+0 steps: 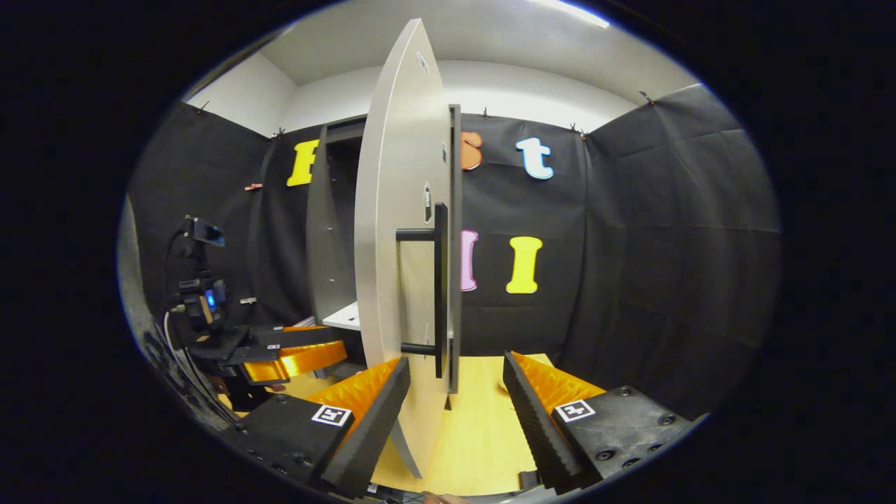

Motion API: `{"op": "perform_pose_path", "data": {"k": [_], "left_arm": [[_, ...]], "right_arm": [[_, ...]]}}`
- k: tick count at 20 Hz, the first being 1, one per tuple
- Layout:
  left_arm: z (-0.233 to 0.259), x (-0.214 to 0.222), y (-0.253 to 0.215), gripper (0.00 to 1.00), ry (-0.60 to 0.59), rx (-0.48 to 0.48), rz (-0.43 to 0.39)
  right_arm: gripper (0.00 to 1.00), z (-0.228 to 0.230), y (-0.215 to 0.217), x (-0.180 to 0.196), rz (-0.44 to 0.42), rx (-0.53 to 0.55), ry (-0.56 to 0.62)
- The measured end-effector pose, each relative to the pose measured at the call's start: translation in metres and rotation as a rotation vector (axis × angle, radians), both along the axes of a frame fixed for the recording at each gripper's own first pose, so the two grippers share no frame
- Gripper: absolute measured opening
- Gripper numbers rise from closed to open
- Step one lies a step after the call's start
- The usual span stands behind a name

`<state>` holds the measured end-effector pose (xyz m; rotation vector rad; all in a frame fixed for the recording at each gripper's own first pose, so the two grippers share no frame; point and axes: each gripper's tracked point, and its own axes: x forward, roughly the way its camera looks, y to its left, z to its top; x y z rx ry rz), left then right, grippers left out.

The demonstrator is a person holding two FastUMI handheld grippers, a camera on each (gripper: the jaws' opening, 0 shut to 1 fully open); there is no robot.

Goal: Open the cabinet door with the right hand, grasp the bottle in the cabinet with the left hand and place it on the coaster, then close the cabinet door with the right hand.

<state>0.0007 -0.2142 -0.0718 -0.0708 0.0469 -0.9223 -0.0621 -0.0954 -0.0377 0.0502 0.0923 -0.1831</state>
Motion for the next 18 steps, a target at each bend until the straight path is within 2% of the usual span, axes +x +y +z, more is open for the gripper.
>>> {"op": "perform_pose_path", "data": {"k": [4, 8, 11, 14, 16, 17, 18], "left_arm": [[0.007, 0.008, 0.03, 0.93, -0.039, 0.027, 0.05], [0.012, 0.017, 0.087, 0.93, -0.071, 0.057, 0.139], [0.012, 0.021, 0.149, 0.93, -0.045, 0.065, 0.249], [0.018, 0.03, 0.208, 0.93, -0.052, 0.086, 0.367], [0.023, 0.051, 0.24, 0.93, -0.065, 0.101, 0.431], [0.027, 0.056, 0.255, 0.88, -0.075, 0.102, 0.458], [0.032, 0.059, 0.266, 0.93, -0.081, 0.104, 0.478]], "right_arm": [[0.9, -0.004, 0.059, 0.031, 0.146, 0.051, -0.017], [0.9, -0.009, 0.113, 0.075, 0.263, 0.115, -0.028], [0.92, -0.011, 0.151, 0.115, 0.313, 0.133, -0.048], [0.93, -0.016, 0.191, 0.161, 0.352, 0.108, -0.073], [0.94, -0.021, 0.209, 0.19, 0.346, 0.061, -0.082], [0.94, -0.02, 0.214, 0.204, 0.337, 0.044, -0.092], [0.94, -0.021, 0.218, 0.216, 0.335, 0.038, -0.098]]}}
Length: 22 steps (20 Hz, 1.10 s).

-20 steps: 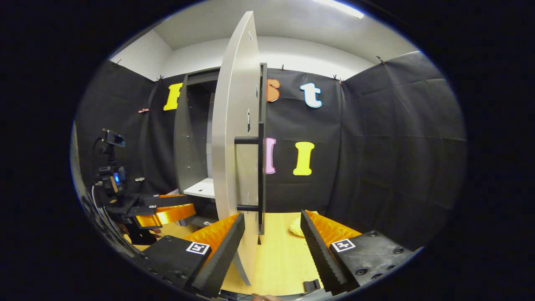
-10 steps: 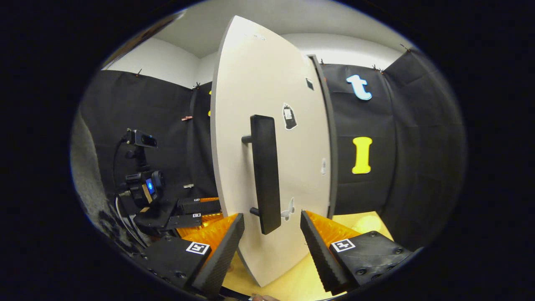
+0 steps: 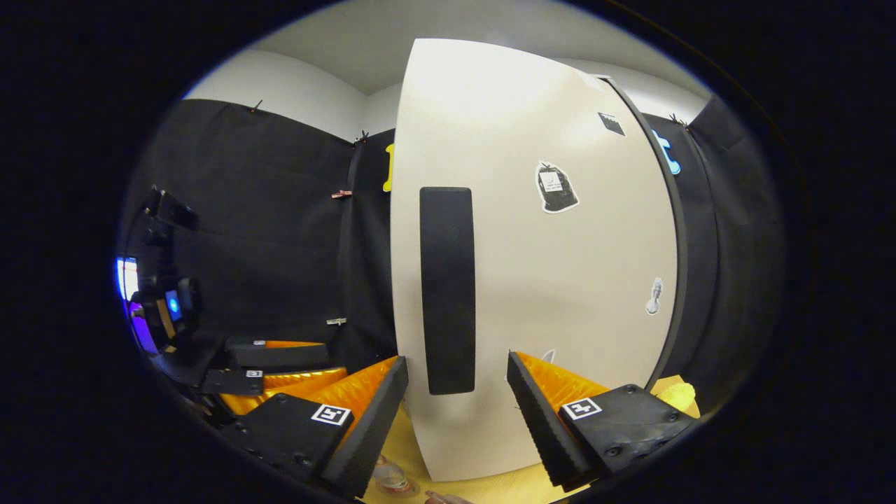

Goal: Open the cabinet door with the right hand, grasp the bottle in the cabinet with the left hand and place it on the coaster, then close the cabinet door with the right hand.

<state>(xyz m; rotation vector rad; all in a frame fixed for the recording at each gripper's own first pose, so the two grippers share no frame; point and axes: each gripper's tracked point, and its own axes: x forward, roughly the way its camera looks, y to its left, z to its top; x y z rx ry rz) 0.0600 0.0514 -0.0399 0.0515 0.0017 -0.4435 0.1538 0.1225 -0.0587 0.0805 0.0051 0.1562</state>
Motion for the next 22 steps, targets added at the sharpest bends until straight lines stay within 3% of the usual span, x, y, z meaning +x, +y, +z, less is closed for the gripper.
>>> {"op": "perform_pose_path", "data": {"k": [6, 11, 17, 22], "left_arm": [[0.009, -0.005, 0.01, 0.93, -0.021, -0.014, 0.038], [0.004, -0.01, -0.057, 0.93, -0.014, -0.085, 0.037], [-0.008, -0.013, -0.125, 0.93, 0.019, -0.119, 0.054], [-0.002, -0.01, -0.148, 0.93, 0.0, -0.107, 0.072]], "right_arm": [[0.95, 0.009, -0.041, -0.009, -0.095, 0.024, -0.021], [0.95, 0.011, -0.119, -0.038, -0.271, -0.053, -0.06], [0.96, 0.011, -0.154, -0.058, -0.228, -0.016, -0.052], [0.96, 0.005, -0.16, -0.061, -0.211, -0.1, -0.039]]}}
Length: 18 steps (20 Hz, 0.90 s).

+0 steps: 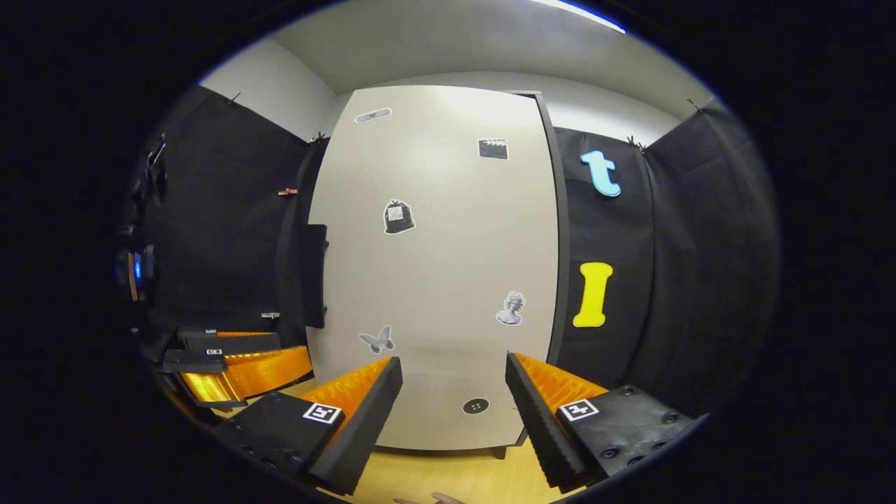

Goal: Open the cabinet door with the right hand, grasp the bottle in the cabinet with the left hand and place it on the coaster, then close the cabinet door with the right hand.

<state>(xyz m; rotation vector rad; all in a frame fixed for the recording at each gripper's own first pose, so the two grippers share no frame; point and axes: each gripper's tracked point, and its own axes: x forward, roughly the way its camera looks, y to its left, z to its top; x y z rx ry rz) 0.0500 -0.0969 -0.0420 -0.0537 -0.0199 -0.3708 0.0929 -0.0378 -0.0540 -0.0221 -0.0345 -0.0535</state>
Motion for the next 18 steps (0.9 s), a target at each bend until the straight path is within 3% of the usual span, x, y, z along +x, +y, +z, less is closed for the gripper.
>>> {"op": "perform_pose_path", "data": {"k": [3, 18], "left_arm": [[0.005, 0.002, -0.008, 0.93, -0.026, 0.021, 0.009], [0.009, 0.011, -0.015, 0.94, -0.049, 0.07, 0.014]], "right_arm": [[0.96, 0.001, 0.008, 0.0, 0.027, 0.024, -0.004], [0.98, 0.0, 0.0, 0.007, -0.008, 0.083, 0.016]]}}
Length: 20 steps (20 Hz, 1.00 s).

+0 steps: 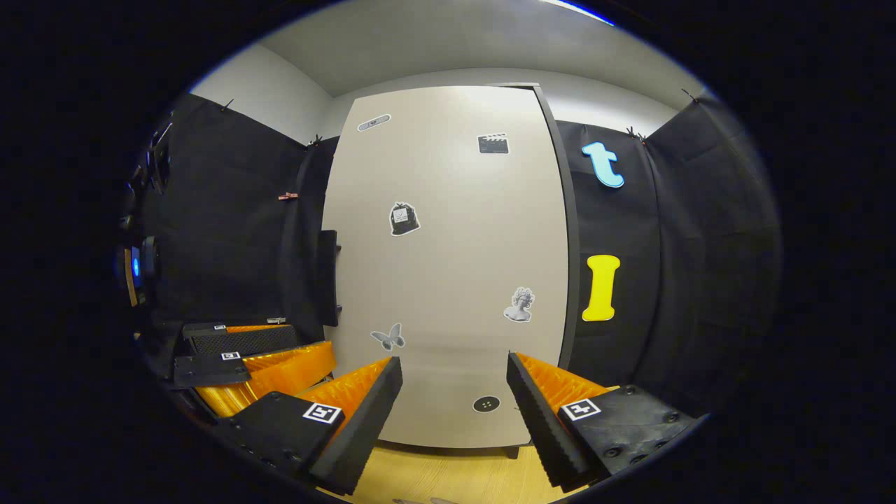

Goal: Open the cabinet door with the right hand, grasp the bottle in the cabinet with the left hand and place it on the coaster, then close the cabinet door with the right hand.

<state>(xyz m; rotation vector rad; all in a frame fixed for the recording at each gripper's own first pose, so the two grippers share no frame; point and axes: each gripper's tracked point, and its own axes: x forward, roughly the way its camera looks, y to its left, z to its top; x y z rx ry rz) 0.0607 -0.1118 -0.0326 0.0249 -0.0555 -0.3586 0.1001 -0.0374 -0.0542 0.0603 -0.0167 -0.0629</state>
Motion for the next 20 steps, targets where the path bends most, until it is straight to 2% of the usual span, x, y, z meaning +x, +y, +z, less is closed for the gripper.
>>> {"op": "perform_pose_path", "data": {"k": [5, 8, 13, 16, 20], "left_arm": [[-0.018, 0.005, -0.008, 0.95, 0.07, -0.006, -0.026], [-0.026, 0.003, -0.016, 0.95, 0.117, -0.014, -0.052], [-0.012, -0.008, -0.026, 0.95, 0.011, 0.084, -0.049], [-0.015, -0.01, -0.03, 0.95, 0.007, 0.069, -0.054], [-0.011, -0.011, -0.026, 0.94, 0.012, 0.059, -0.039]], "right_arm": [[0.98, -0.002, -0.007, -0.001, -0.02, 0.047, 0.018], [0.98, 0.004, -0.01, -0.004, -0.035, 0.027, 0.002], [0.98, 0.012, -0.005, -0.009, -0.01, 0.045, -0.02], [0.98, 0.023, -0.005, -0.014, -0.011, 0.027, -0.068], [0.97, 0.025, -0.006, -0.02, -0.017, -0.007, -0.075]]}}
